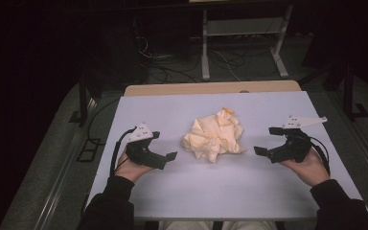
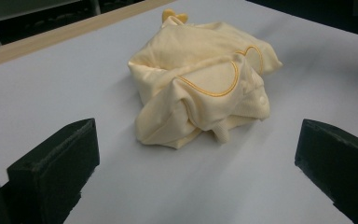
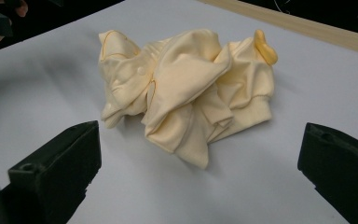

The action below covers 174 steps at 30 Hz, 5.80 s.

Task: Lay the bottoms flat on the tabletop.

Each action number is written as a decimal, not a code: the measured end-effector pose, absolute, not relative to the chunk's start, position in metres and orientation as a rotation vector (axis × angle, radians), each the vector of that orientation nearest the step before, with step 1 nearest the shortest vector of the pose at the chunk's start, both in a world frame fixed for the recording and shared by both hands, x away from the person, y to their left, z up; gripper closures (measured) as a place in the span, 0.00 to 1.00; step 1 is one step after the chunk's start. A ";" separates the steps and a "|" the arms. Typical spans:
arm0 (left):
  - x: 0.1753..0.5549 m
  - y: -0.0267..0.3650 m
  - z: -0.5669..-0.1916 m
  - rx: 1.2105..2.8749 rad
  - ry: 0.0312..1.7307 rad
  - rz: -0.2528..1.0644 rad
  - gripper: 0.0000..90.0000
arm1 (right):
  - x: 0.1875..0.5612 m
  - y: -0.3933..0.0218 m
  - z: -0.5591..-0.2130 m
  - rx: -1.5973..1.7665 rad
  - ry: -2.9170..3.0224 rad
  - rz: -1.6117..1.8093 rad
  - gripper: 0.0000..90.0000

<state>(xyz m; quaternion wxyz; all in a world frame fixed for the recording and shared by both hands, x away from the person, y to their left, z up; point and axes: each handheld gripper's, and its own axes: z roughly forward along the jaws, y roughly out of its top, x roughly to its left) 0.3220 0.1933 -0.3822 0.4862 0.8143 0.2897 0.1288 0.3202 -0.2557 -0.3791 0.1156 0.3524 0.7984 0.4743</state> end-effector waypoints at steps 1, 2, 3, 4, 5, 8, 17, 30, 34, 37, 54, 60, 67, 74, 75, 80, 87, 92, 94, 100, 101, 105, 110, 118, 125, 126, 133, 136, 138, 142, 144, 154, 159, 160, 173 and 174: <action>0.323 0.193 -0.381 1.982 0.702 0.313 0.00 | 0.320 -0.256 -0.379 1.032 2.339 1.390 0.00; 0.324 0.192 -0.380 1.983 0.701 0.313 0.00 | 0.324 -0.255 -0.377 1.033 2.342 1.386 0.00; 0.326 0.191 -0.379 1.986 0.698 0.312 0.00 | 0.326 -0.255 -0.376 1.032 2.342 1.384 0.00; 0.326 0.191 -0.379 1.986 0.698 0.312 0.00 | 0.326 -0.255 -0.376 1.032 2.342 1.384 0.00; 0.327 0.190 -0.378 1.989 0.695 0.314 0.00 | 0.327 -0.255 -0.375 1.035 2.342 1.381 0.00; 0.329 0.188 -0.377 1.995 0.689 0.308 0.00 | 0.333 -0.254 -0.371 1.037 2.344 1.375 0.00; 0.337 0.183 -0.373 1.998 0.683 0.305 0.00 | 0.345 -0.256 -0.369 1.059 2.346 1.367 0.00; 0.353 0.168 -0.372 1.984 0.674 0.276 0.00 | 0.371 -0.247 -0.366 1.078 2.366 1.334 0.00; 0.355 0.165 -0.375 1.993 0.675 0.273 0.00 | 0.380 -0.245 -0.368 1.100 2.364 1.330 0.00; 0.357 0.163 -0.377 1.991 0.675 0.269 0.00 | 0.385 -0.244 -0.370 1.112 2.368 1.324 0.00; 0.366 0.144 -0.386 2.002 0.667 0.234 0.00 | 0.406 -0.235 -0.392 1.175 2.387 1.285 0.00; 0.369 0.140 -0.391 2.002 0.669 0.221 0.00 | 0.411 -0.229 -0.401 1.201 2.401 1.272 0.00; 0.370 0.136 -0.396 1.990 0.665 0.199 0.00 | 0.418 -0.224 -0.413 1.242 2.412 1.248 0.00; 0.372 0.131 -0.403 2.002 0.667 0.165 0.00 | 0.424 -0.223 -0.424 1.282 2.430 1.218 0.00; 0.372 0.130 -0.404 2.003 0.665 0.163 0.00 | 0.425 -0.224 -0.426 1.296 2.430 1.218 0.00; 0.373 0.127 -0.408 2.017 0.661 0.142 0.00 | 0.429 -0.224 -0.433 1.325 2.441 1.205 0.00; 0.374 0.123 -0.413 2.052 0.664 0.132 0.00 | 0.431 -0.217 -0.441 1.313 2.479 1.159 0.00; 0.373 0.123 -0.414 2.059 0.666 0.128 0.16 | 0.430 -0.211 -0.446 1.282 2.525 1.200 0.12; 0.373 0.122 -0.414 2.072 0.660 0.140 0.29 | 0.428 -0.207 -0.447 1.249 2.531 1.225 0.21; 0.374 0.122 -0.418 2.114 0.665 0.203 0.62 | 0.427 -0.208 -0.448 1.245 2.557 1.284 0.62; 0.376 0.123 -0.419 2.113 0.679 0.207 0.68 | 0.427 -0.207 -0.448 1.257 2.562 1.300 0.71; 0.376 0.123 -0.419 2.122 0.682 0.203 0.85 | 0.426 -0.209 -0.445 1.286 2.545 1.261 0.88; 0.375 0.124 -0.416 2.117 0.691 0.216 0.90 | 0.427 -0.210 -0.443 1.311 2.533 1.253 0.90; 0.380 0.142 -0.402 2.069 0.755 0.266 0.91 | 0.430 -0.226 -0.425 1.360 2.437 1.282 0.90; 0.388 0.164 -0.369 1.984 0.834 0.339 0.91 | 0.431 -0.239 -0.393 1.371 2.363 1.299 0.90; 0.388 0.166 -0.364 1.976 0.836 0.352 0.91 | 0.431 -0.239 -0.389 1.373 2.358 1.302 0.90; 0.387 0.169 -0.336 1.948 0.826 0.393 0.91 | 0.430 -0.251 -0.354 1.386 2.279 1.313 0.90; 0.386 0.170 -0.322 1.915 0.827 0.411 0.91 | 0.432 -0.255 -0.337 1.390 2.252 1.302 0.90; 0.386 0.171 -0.313 1.895 0.823 0.419 0.91 | 0.433 -0.256 -0.332 1.391 2.244 1.291 0.90; 0.388 0.176 -0.297 1.869 0.832 0.437 0.91 | 0.442 -0.259 -0.322 1.433 2.220 1.283 0.90; 0.389 0.179 -0.296 1.868 0.850 0.443 0.91 | 0.445 -0.261 -0.323 1.462 2.205 1.308 0.90; 0.398 0.192 -0.336 1.889 0.979 0.383 0.91 | 0.443 -0.234 -0.333 1.417 2.300 1.283 0.90; 0.399 0.198 -0.361 1.906 1.032 0.349 0.91 | 0.440 -0.219 -0.343 1.384 2.352 1.244 0.90; 0.399 0.201 -0.367 1.911 1.042 0.340 0.90 | 0.440 -0.218 -0.345 1.385 2.356 1.242 0.90; 0.389 0.201 -0.356 1.805 1.034 0.378 0.43 | 0.433 -0.220 -0.381 1.457 2.354 1.298 0.90; 0.388 0.198 -0.354 1.816 1.007 0.371 0.43 | 0.433 -0.220 -0.381 1.457 2.354 1.298 0.90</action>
